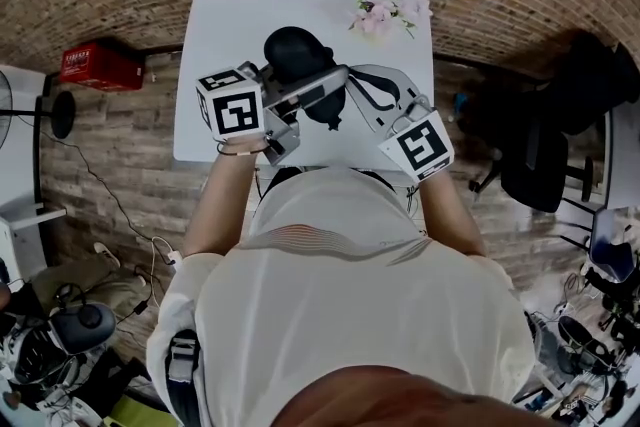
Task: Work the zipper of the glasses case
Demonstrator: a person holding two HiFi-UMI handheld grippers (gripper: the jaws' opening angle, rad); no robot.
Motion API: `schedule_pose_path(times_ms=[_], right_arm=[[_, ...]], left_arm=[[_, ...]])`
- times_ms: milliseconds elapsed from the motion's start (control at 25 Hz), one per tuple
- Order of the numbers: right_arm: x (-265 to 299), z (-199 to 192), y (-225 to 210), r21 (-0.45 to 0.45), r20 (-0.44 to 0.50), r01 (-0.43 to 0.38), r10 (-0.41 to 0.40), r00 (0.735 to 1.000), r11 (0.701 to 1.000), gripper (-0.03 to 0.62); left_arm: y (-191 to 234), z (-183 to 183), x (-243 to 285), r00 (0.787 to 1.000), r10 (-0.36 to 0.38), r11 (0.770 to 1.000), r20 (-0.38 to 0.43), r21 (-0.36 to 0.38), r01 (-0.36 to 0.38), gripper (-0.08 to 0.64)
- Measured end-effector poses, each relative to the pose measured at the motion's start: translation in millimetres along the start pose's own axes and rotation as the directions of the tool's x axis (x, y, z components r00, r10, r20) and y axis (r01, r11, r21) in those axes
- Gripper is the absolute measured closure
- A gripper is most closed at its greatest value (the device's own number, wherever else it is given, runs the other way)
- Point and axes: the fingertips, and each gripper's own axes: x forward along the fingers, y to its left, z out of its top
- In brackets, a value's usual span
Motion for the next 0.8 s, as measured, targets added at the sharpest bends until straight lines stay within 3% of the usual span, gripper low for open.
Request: schedule_pose_path(times_ms=[320,520,800], right_arm=[[-0.5,1.7,-1.6,-0.003,0.014,-0.012,0.012,1.000,1.000,0.531],[-3.1,3.1,-1.6,0.001,0.031,-0.024,0.024,0.999,1.000,0.529],[-4.2,2.5,-3.8,0.045,0.061,-0.038,0.036,0.998,0.998,0.529]], left_arm=[[-2.0,-17.0,4.1,0.996,-0.001,0.998,-0.091,0.055,0.006,0.301],[-5.3,-26.7,6.7,0.990,-0.015,0.998,-0.139,0.052,0.023,0.301],[-6.1,-51.0,11.0,0.965,-0.039,0.997,-0.261,0.060,0.056,0.301]])
